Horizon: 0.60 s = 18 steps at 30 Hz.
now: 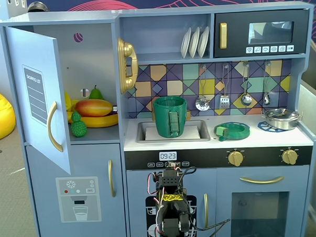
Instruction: Close the left cabinet door
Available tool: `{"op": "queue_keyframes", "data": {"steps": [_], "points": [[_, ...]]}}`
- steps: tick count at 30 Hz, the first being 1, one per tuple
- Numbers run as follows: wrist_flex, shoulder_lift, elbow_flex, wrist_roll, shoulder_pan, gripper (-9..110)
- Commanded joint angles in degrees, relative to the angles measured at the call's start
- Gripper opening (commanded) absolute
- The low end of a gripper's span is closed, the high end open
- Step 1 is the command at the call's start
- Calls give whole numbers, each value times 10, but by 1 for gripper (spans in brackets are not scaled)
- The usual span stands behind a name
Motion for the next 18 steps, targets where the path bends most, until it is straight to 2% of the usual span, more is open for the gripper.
{"op": "queue_keyframes", "data": {"steps": [1, 13, 16, 18], "points": [[99, -2, 9, -9, 38, 0], [90, -2, 8, -26, 34, 0], [46, -3, -25, -40, 2, 0], [18, -4, -87, -3, -64, 0]]}}
